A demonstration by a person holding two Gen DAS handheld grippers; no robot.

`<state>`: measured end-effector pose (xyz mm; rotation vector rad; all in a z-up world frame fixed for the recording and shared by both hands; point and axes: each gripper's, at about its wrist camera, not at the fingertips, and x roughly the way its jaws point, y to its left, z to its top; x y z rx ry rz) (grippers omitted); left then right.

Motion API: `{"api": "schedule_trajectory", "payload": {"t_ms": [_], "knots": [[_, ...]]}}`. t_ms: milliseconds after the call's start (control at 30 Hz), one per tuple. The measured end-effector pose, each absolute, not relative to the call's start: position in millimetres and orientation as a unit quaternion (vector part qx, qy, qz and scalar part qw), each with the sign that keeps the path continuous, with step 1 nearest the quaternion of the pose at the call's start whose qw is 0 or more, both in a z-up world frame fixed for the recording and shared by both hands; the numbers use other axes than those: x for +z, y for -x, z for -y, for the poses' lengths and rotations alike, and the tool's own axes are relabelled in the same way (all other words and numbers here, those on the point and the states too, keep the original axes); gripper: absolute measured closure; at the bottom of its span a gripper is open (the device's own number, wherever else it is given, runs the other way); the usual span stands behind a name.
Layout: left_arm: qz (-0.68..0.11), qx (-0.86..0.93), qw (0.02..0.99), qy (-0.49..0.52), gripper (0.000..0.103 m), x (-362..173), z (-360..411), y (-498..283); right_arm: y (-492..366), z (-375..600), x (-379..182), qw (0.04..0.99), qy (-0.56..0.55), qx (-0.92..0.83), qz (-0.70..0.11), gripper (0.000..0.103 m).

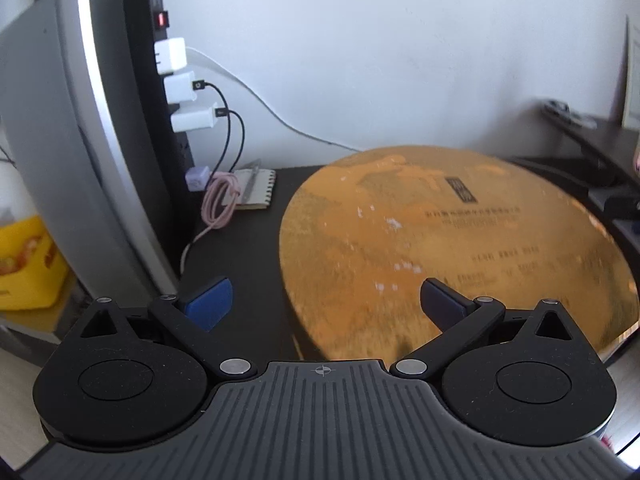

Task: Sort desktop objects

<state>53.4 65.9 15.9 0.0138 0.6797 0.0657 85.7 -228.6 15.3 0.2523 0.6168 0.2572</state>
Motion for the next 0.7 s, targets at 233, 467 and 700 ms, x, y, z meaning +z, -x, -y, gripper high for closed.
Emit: {"api": "schedule_trajectory", "payload": {"t_ms": [233,467,700], "knots": [[-0.344,0.067,0.935,-0.048,0.000,20,-55,-12,-19,222,16,0.942,-0.116,0.137,-0.282,0.000],[-0.348,0.049,0.935,-0.048,0.000,13,-51,4,4,193,11,0.955,-0.045,0.118,-0.270,0.001],[-0.352,0.048,0.934,-0.037,0.001,7,-53,-1,10,184,10,0.955,-0.035,0.124,-0.266,0.001]]}}
